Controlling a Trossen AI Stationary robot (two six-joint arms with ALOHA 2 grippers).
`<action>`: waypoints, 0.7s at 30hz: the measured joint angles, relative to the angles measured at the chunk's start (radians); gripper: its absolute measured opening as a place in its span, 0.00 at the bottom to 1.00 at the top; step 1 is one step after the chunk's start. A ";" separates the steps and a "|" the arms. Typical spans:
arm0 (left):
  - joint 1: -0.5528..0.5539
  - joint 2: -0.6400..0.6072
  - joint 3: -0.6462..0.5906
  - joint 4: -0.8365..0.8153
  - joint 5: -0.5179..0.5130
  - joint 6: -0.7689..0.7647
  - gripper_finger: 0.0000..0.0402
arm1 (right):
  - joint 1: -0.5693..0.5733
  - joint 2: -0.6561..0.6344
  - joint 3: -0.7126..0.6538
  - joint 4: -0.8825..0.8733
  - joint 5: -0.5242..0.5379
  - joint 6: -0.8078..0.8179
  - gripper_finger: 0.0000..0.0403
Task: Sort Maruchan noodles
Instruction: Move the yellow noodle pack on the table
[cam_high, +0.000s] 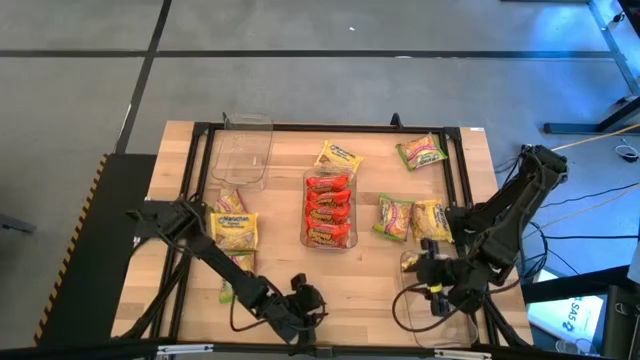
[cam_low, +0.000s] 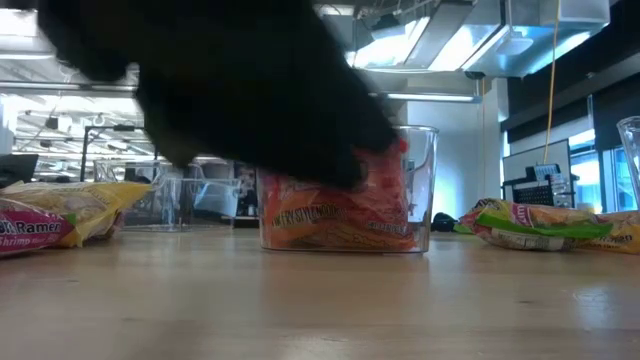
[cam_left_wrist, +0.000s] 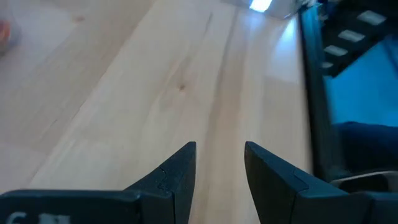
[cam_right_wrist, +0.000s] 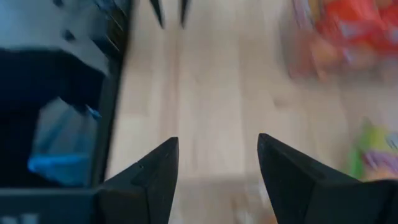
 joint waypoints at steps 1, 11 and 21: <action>0.002 -0.029 0.000 -0.040 0.007 0.000 0.32 | 0.000 0.004 -0.009 0.051 0.018 -0.024 0.50; 0.007 -0.370 0.002 -0.778 -0.023 -0.281 0.32 | -0.036 0.140 -0.031 0.265 0.080 -0.160 0.50; 0.067 -0.476 -0.008 -1.528 0.105 -0.869 0.32 | -0.095 0.267 -0.033 0.278 0.070 -0.209 0.50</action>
